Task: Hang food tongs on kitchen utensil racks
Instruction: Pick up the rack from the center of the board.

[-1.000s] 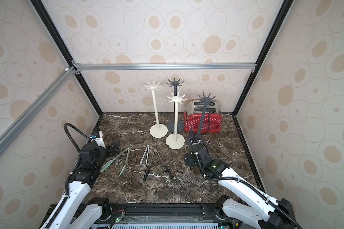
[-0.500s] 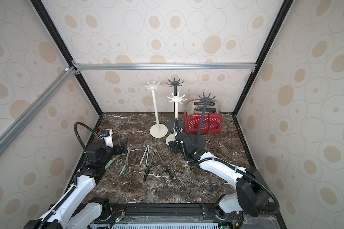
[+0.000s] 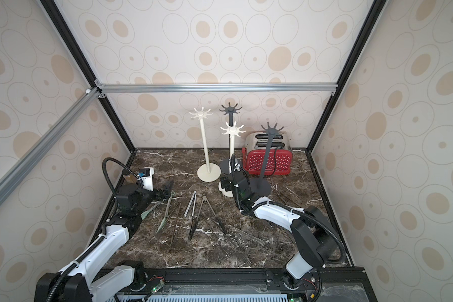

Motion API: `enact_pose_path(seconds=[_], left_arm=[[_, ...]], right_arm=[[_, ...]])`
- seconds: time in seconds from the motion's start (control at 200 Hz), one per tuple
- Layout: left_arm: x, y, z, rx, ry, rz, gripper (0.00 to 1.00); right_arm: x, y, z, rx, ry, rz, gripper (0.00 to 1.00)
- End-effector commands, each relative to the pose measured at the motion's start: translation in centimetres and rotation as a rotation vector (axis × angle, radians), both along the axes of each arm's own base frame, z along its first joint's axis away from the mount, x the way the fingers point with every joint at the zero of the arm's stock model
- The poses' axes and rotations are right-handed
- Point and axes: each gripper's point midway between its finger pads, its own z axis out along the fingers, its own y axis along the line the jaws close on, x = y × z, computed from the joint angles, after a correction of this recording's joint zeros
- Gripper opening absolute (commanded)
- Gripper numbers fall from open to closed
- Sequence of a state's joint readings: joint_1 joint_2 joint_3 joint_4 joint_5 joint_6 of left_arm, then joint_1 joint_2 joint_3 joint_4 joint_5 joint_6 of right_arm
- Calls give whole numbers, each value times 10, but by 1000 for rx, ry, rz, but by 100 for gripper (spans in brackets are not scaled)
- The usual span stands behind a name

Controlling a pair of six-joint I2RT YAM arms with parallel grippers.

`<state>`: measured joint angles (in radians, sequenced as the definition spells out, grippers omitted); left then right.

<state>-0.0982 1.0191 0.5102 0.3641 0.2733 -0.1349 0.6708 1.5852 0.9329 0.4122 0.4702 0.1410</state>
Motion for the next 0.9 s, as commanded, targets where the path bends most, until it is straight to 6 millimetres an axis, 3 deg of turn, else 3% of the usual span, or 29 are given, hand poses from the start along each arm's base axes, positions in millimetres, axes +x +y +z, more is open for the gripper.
enact_pose_path(seconds=[0.0,0.305,0.506,0.656,0.891], left_arm=[[3,-6,29,13,-101,-33,99],[6,-6,20,21,-88,-30,99],[8,-6,18,21,-82,-30,99],[9,-5,17,22,-79,-24,99],[8,-4,16,24,-70,-16,99]], right_arm=[[18,-2,25,56,-83,-31,85],[39,3,29,54,-107,-10,81],[50,0,28,60,-111,-12,73],[55,1,29,64,-116,0,59],[55,4,34,53,-125,34,29]])
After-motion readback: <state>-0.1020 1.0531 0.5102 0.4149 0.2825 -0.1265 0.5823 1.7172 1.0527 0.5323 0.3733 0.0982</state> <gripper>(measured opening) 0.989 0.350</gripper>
